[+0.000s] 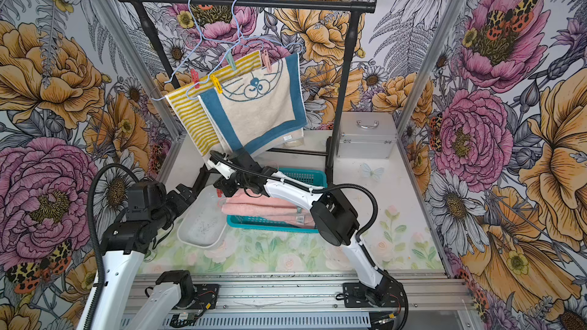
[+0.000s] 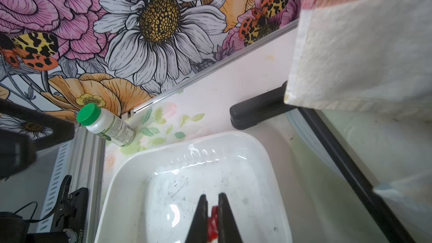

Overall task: Remove the clothespins securing towels to the hanger
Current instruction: Place the clothespin in the storage box.

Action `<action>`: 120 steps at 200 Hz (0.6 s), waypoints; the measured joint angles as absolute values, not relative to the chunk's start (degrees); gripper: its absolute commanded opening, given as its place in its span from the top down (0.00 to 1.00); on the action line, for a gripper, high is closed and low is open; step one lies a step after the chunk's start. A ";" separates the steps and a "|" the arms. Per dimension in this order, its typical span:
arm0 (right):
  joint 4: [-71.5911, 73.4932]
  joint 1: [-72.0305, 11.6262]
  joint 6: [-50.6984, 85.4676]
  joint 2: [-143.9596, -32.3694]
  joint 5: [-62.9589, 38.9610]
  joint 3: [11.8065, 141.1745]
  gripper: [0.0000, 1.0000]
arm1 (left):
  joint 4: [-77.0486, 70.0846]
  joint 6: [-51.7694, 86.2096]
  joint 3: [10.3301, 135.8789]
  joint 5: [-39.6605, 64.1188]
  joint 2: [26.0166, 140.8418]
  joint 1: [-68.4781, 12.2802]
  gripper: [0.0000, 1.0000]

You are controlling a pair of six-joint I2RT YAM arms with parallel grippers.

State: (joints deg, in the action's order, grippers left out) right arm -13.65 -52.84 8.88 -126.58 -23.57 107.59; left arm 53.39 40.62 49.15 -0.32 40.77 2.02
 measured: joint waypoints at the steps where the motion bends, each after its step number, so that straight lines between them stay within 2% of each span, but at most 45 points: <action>1: -13.67 -52.88 8.91 -126.61 -23.55 107.59 1.00 | 53.41 40.64 49.10 -0.32 40.71 2.02 0.03; 64: -14.41 -54.46 8.88 -126.61 -21.91 105.12 0.97 | 53.39 41.85 48.40 -0.30 39.55 2.02 0.03; 81: -14.52 -54.54 8.88 -126.61 -21.26 104.77 0.94 | 53.41 41.95 48.25 -0.30 39.55 2.02 0.03; 92: -14.52 -54.52 8.88 -126.61 -21.15 104.62 0.87 | 53.41 42.09 48.25 -0.30 39.55 2.02 0.03; 106: -14.57 -54.52 8.58 -126.61 -21.19 104.38 0.68 | 53.41 42.09 48.25 -0.30 39.42 2.02 0.03; 120: -14.61 -54.39 8.25 -126.61 -21.41 104.33 0.57 | 53.41 42.09 48.25 -0.30 39.42 2.02 0.03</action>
State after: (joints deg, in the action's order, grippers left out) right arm -14.61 -54.39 8.25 -126.61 -21.41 104.33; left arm 53.41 42.09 48.25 -0.30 39.42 2.02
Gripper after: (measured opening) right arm 0.350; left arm 0.969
